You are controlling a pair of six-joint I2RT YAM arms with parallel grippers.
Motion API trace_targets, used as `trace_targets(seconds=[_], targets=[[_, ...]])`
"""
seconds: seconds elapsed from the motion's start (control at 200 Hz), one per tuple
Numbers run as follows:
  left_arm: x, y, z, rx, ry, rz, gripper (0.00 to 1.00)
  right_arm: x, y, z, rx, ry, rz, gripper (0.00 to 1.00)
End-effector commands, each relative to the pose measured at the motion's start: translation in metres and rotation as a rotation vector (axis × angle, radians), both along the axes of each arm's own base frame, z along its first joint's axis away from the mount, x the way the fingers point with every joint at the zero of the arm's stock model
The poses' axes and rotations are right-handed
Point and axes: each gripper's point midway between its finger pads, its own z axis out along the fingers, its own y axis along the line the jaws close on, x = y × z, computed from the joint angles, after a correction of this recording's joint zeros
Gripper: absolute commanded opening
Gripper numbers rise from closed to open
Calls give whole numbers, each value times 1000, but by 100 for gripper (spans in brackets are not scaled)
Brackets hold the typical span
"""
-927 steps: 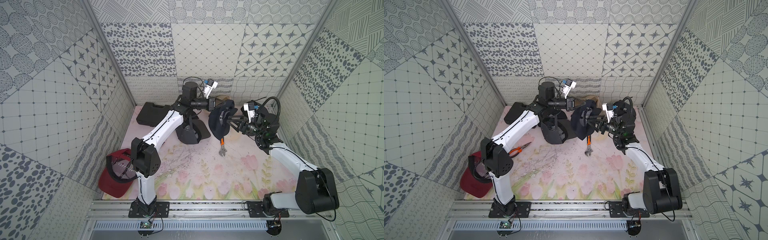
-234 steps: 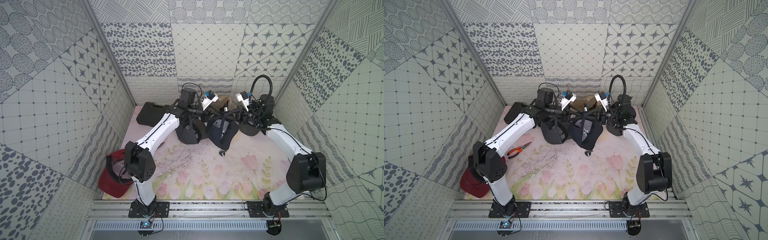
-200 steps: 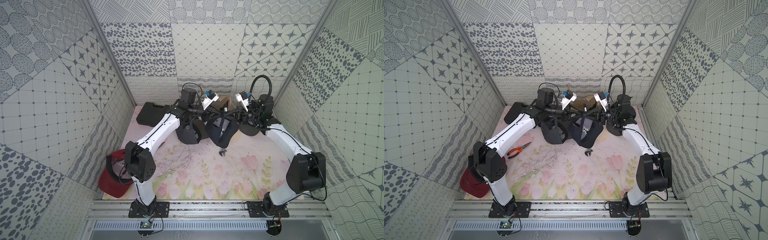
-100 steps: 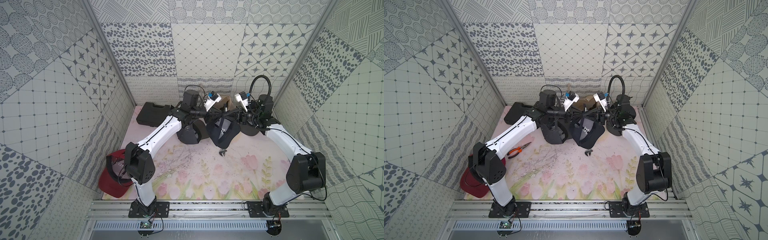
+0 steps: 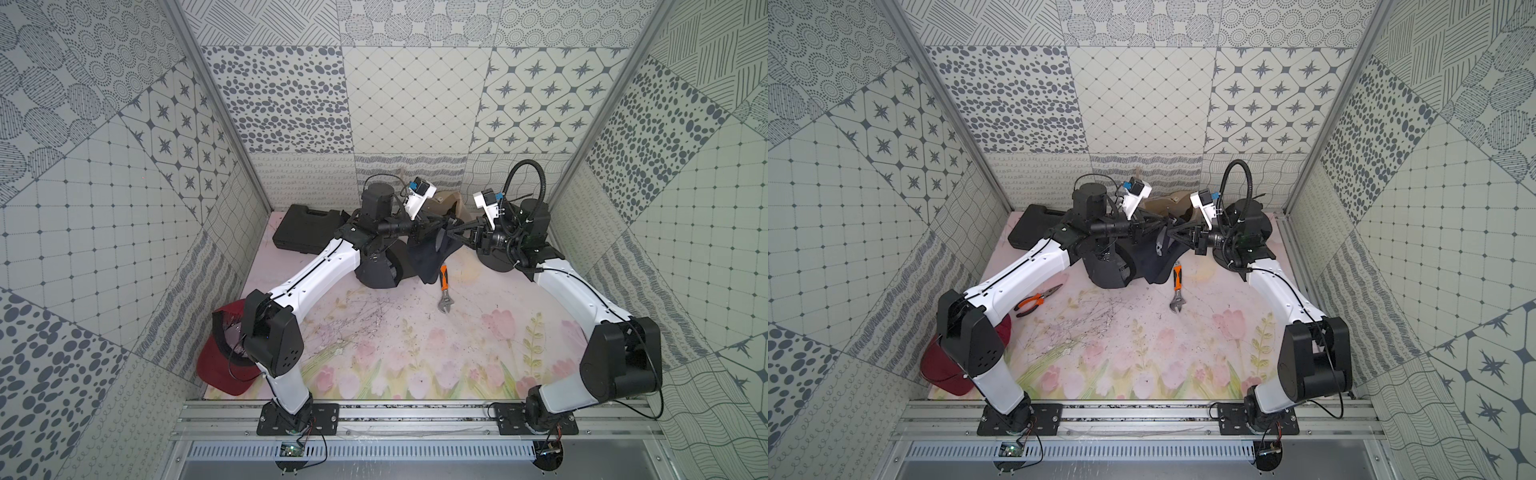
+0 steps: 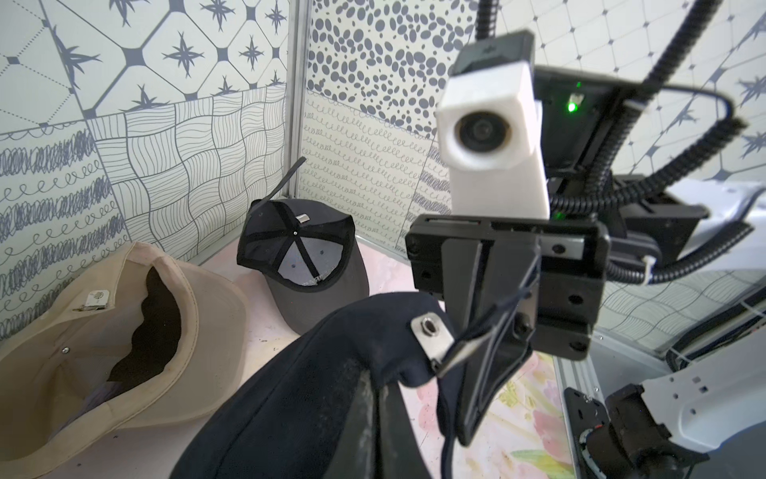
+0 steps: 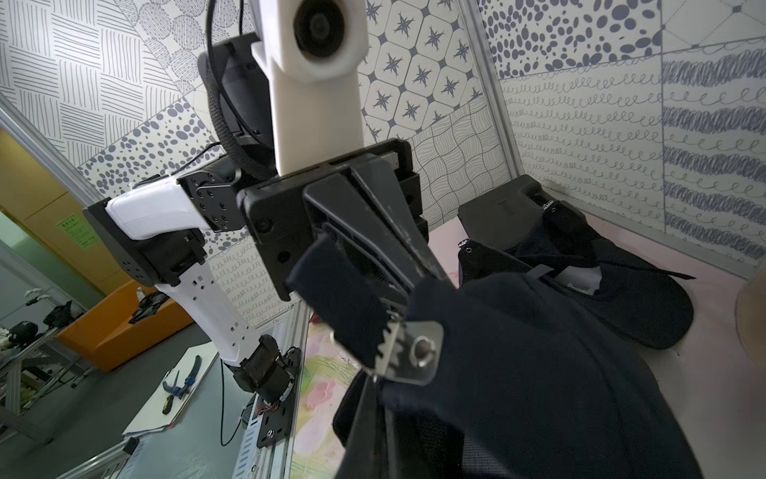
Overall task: Open the adjustable buckle of the baseball cap
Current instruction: Adjust the baseball cap.
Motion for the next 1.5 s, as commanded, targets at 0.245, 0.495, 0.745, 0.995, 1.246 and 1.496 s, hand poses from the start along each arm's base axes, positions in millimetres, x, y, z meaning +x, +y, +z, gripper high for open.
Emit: trace_targets(seconds=[0.245, 0.495, 0.745, 0.995, 1.246, 1.496], targets=[[5, -2, 42, -182, 42, 43, 0, -6, 3, 7, 18, -38, -36, 1], [9, -4, 33, -142, 29, 46, 0, -8, -14, 19, -15, -46, -166, 55], [11, -11, 27, -96, 12, 4, 0, -16, -41, 20, -153, -158, -384, 59], [11, -14, 17, -31, -10, -25, 0, 7, -80, 31, -287, -482, -688, 54], [4, -15, 11, 14, -36, -74, 0, 11, -83, 20, -437, -900, -710, 58], [-13, -12, 1, 63, -65, -151, 0, -1, -79, 22, -478, -1201, -719, 58]])
